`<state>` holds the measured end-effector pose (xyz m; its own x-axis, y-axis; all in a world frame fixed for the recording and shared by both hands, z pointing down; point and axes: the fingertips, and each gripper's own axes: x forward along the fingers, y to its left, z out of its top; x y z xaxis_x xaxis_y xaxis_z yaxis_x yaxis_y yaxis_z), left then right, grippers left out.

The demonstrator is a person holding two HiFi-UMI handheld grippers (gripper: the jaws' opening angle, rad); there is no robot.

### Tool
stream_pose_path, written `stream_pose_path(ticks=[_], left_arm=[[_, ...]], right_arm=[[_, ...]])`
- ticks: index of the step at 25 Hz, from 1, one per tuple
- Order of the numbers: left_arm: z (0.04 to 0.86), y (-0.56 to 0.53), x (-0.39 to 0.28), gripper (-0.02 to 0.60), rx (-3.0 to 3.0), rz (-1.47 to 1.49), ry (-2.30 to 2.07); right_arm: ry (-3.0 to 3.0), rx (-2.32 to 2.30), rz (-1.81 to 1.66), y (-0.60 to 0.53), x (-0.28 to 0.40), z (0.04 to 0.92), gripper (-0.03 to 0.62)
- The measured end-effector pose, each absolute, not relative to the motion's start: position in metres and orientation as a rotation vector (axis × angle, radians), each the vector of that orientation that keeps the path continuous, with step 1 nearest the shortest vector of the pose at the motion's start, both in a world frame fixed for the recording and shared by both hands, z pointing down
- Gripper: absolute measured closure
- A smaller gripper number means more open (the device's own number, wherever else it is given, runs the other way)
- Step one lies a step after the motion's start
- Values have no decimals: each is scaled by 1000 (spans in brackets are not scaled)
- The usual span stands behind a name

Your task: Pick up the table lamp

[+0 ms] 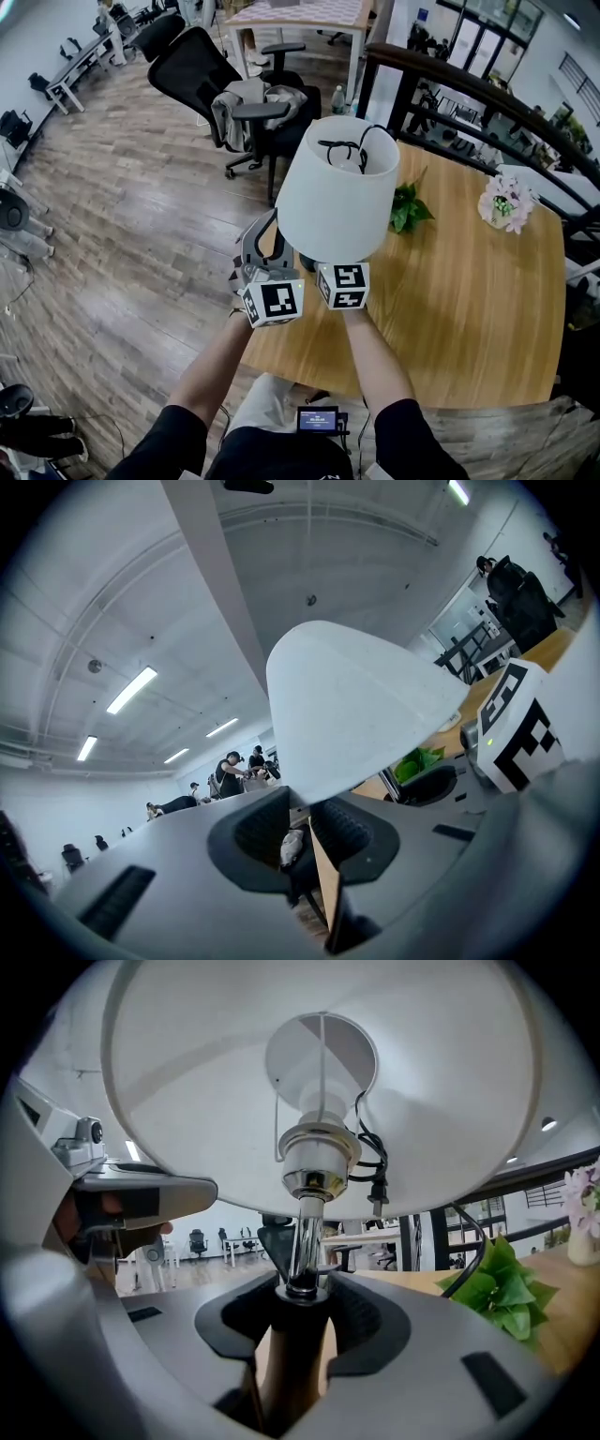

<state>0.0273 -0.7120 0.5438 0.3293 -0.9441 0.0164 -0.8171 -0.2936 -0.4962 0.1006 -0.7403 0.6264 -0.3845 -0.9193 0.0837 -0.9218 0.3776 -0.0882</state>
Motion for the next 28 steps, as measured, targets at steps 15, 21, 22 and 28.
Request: stream_pose_path(ticks=[15,21,22,28], left_arm=[[540,-731,31,522,-2211,-378,1538],[531,-731,35,528,-2226,-359,1546],[529,-730,35,529,-2225,-355,1547],[512,-721,38,534,-2225,-310,1556]], right_arm=[[-2585,1724,215,-750,103,626,421],[-2589,1720,228,-742,102,621,421],[-2588,1718,223,-741,101,619,421],[-2588,1700,173,-730,103,599,421]])
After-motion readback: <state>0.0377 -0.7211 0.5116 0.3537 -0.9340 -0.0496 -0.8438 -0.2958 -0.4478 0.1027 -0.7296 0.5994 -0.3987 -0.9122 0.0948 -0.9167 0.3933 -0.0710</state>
